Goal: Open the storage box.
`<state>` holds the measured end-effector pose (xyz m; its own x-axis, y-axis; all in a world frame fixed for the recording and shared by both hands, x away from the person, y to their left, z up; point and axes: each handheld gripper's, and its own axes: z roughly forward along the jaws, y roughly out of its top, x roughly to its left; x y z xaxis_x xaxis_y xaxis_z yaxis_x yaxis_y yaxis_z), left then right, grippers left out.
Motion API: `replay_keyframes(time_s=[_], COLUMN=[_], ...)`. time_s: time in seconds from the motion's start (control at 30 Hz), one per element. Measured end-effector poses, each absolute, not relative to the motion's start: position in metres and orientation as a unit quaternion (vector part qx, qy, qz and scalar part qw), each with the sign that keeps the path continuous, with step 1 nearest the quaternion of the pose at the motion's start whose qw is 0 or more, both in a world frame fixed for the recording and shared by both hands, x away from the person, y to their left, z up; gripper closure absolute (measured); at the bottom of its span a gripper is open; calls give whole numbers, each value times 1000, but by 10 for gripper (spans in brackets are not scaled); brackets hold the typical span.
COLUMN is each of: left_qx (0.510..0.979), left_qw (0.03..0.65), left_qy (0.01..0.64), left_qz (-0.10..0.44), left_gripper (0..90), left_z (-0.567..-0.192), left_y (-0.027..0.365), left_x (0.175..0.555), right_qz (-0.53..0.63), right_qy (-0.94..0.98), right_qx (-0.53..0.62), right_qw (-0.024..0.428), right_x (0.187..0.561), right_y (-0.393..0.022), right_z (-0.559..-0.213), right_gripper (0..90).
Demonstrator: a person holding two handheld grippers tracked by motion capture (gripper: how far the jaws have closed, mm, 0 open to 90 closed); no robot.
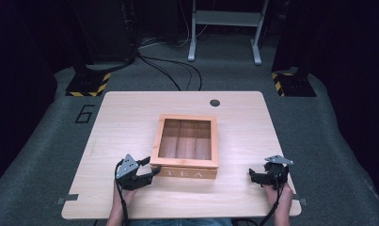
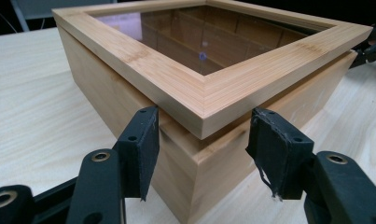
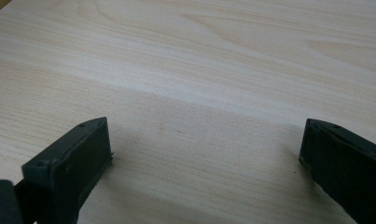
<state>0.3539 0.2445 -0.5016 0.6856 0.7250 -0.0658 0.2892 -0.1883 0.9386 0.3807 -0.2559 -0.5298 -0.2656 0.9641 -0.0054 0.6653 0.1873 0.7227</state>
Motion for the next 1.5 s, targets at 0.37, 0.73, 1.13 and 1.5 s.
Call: replay_keyframes(time_s=[0.37,0.73,1.13,1.5], left_qx=[739,729,720,709], left_qw=[541,533,541,555], left_qy=[336,329,320,326], left_qz=[222,275,293,287], left_gripper=[437,441,418,464], left_z=[-493,-478,-462,-446], left_y=[241,239,236,236], left_x=[364,376,389,405], right_qz=[311,311,311,311], right_qy=[732,732,732,732], right_qx=[556,556,556,556], right_qw=[240,240,240,240], right_x=[381,381,381,381], right_y=[-256,-256,-256,-256], right_z=[-530,-530,-530,-530], right_gripper=[15,16,16,16])
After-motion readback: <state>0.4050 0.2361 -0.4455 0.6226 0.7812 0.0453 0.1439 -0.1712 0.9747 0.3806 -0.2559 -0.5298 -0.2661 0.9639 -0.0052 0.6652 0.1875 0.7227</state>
